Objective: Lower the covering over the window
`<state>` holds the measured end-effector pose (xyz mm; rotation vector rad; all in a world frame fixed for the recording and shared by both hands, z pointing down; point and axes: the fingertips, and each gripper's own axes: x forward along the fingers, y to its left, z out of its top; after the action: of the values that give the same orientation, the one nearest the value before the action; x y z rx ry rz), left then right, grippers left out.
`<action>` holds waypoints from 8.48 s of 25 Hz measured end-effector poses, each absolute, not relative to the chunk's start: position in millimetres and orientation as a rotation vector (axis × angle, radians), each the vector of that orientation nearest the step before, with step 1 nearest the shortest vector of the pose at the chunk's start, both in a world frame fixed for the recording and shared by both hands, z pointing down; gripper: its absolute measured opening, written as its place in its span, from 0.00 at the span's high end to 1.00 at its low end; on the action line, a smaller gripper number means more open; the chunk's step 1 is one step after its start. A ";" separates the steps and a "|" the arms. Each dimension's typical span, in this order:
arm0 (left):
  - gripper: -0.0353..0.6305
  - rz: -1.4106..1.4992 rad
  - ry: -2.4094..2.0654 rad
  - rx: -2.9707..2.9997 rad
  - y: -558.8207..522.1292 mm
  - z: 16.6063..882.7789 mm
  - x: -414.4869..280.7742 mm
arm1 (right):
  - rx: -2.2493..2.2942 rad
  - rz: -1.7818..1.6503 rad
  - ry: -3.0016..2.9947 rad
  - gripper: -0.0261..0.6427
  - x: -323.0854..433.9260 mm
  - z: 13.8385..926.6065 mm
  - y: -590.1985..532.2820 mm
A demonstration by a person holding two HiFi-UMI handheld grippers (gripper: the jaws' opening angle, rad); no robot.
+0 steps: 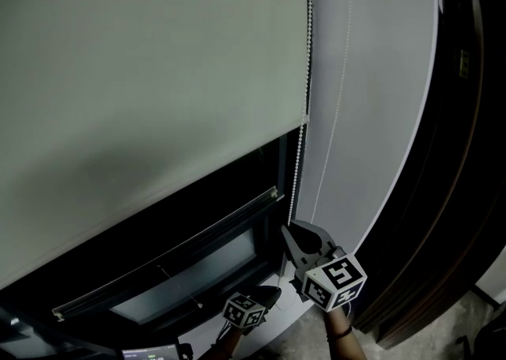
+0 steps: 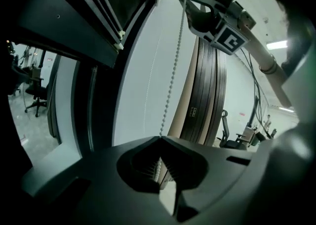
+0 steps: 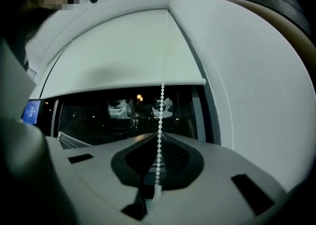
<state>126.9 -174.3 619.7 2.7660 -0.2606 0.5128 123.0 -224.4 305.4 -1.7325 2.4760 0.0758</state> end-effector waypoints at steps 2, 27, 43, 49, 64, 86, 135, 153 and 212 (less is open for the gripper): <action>0.94 0.488 -0.267 2.741 -175.0 619.7 125.3 | -1.713 0.044 2.434 0.93 126.6 304.0 -223.2; 0.87 -0.240 -0.213 3.134 -180.9 356.6 143.0 | -1.853 -0.764 2.456 0.93 110.1 589.2 -191.0; 0.84 -0.354 -0.353 3.139 -191.1 339.4 138.4 | -1.806 -0.779 2.435 0.93 111.9 585.1 -184.3; 0.91 -0.348 -0.291 3.188 -188.1 324.6 144.0 | -1.783 -0.768 2.441 0.93 104.7 586.0 -184.1; 0.94 0.296 -0.421 2.957 -205.9 534.9 129.1 | -1.757 -0.402 2.287 0.84 132.2 454.5 -161.3; 0.94 0.516 -0.308 2.722 -167.1 613.0 119.2 | -1.671 0.188 2.308 0.93 139.9 264.9 -219.0; 0.93 0.515 -0.232 2.858 -182.9 572.9 156.2 | -1.614 -0.160 2.437 0.77 144.8 375.3 -190.5; 0.93 0.679 -0.203 2.754 -151.3 636.4 125.6 | -1.495 0.185 2.252 0.94 154.8 230.0 -211.0; 0.93 -0.393 -0.069 2.840 -243.1 351.7 130.6 | -1.972 -0.571 2.498 0.94 104.3 602.0 -142.3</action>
<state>130.6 -243.1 351.7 2.8404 -0.0688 -0.3930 104.3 -142.3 602.0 -1.9721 2.4978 -0.5714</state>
